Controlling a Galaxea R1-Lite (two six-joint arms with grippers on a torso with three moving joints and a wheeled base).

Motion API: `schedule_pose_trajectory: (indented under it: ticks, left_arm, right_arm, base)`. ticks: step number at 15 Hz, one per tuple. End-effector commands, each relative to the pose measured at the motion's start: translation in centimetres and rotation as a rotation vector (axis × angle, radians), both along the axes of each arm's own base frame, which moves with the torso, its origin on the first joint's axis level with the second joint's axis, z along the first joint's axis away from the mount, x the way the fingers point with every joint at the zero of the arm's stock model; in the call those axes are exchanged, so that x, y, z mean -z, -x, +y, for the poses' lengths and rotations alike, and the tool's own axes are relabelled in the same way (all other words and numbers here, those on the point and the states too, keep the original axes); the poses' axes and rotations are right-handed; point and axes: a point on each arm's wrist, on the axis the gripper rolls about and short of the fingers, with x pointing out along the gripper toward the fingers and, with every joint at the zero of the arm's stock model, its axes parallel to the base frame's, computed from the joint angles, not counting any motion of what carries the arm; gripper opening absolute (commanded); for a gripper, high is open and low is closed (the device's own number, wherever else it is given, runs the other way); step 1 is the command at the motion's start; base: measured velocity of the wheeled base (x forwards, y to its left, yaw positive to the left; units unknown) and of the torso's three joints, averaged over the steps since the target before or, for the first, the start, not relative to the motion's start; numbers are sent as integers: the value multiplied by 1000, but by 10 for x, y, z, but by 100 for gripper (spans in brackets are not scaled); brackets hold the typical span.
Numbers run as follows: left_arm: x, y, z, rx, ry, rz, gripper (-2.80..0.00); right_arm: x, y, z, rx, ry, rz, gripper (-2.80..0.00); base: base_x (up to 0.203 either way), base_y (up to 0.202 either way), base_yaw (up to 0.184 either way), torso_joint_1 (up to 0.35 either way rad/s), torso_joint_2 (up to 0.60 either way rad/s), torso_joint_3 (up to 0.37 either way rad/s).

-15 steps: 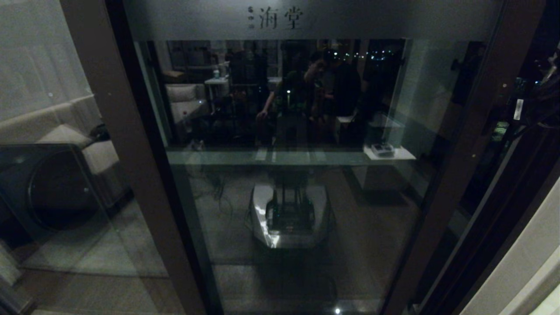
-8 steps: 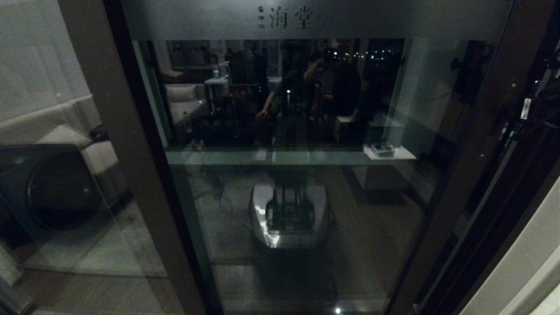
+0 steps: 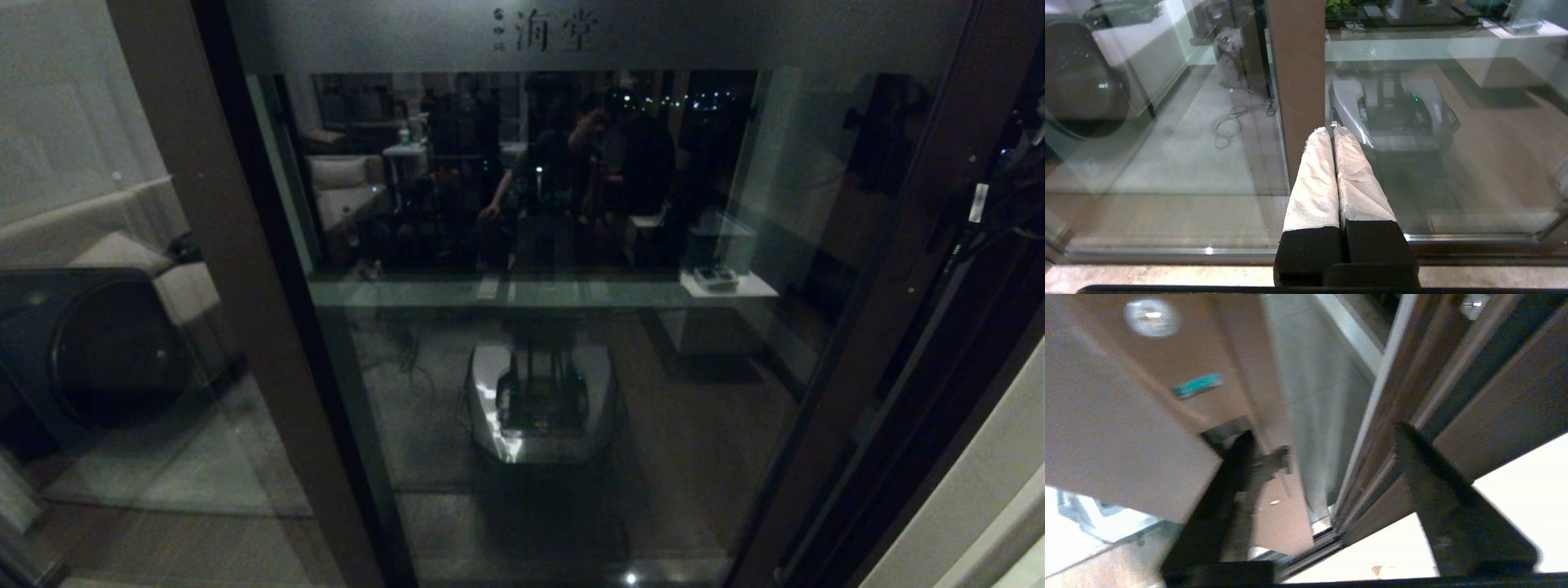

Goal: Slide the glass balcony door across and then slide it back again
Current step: Close the slid door

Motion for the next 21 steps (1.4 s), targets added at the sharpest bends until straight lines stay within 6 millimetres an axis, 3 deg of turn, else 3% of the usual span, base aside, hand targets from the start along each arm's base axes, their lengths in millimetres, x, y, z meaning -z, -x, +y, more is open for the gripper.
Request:
schedule_pose_trajectory:
  ticks: [1, 8, 21]
  left_arm:
    - [0, 0, 0, 0, 0, 0, -280]
    - [0, 0, 0, 0, 0, 0, -280]
    - [0, 0, 0, 0, 0, 0, -280]
  right_arm:
    - [-7, 7, -1, 12, 7, -10, -280]
    - [-19, 21, 0, 24, 20, -37, -280]
    - [-18, 32, 6, 1, 39, -9, -280]
  base:
    - [0, 0, 0, 0, 0, 0]
    - [0, 0, 0, 0, 0, 0]
    - [0, 0, 0, 0, 0, 0]
